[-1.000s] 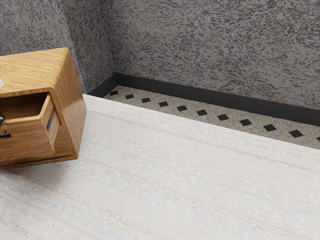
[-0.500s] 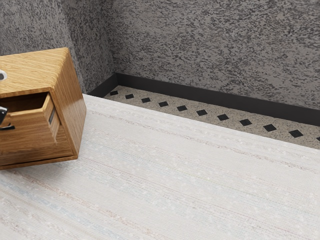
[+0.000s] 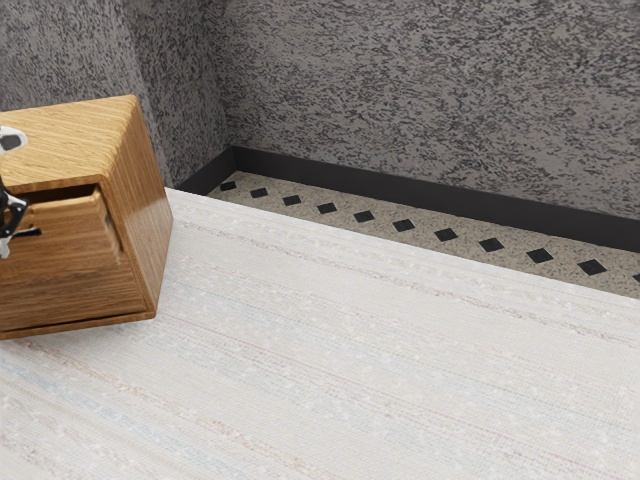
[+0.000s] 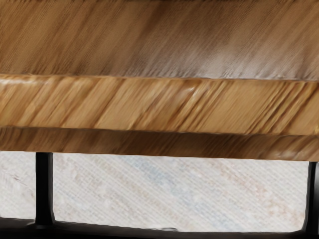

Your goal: Push the drawer handle with one arm to close the drawer

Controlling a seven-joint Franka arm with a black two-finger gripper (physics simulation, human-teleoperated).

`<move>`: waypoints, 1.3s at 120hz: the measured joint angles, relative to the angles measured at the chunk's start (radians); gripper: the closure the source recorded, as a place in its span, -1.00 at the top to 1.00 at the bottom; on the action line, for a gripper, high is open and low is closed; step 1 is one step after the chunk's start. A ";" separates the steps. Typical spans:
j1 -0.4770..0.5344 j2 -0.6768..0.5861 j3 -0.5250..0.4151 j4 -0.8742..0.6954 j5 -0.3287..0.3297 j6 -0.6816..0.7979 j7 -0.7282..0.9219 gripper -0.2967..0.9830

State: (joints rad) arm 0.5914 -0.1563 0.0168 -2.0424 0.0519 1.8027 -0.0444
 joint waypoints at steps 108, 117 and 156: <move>0.030 -0.022 -0.002 0.060 -0.011 -0.005 0.016 -0.67; 0.027 -0.157 -0.084 0.081 -0.010 -0.071 0.024 -0.42; -0.124 -0.273 -0.061 0.389 -0.001 -0.616 0.305 0.32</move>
State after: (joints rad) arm 0.4676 -0.4296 -0.0443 -1.6539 0.0512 1.1870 0.2602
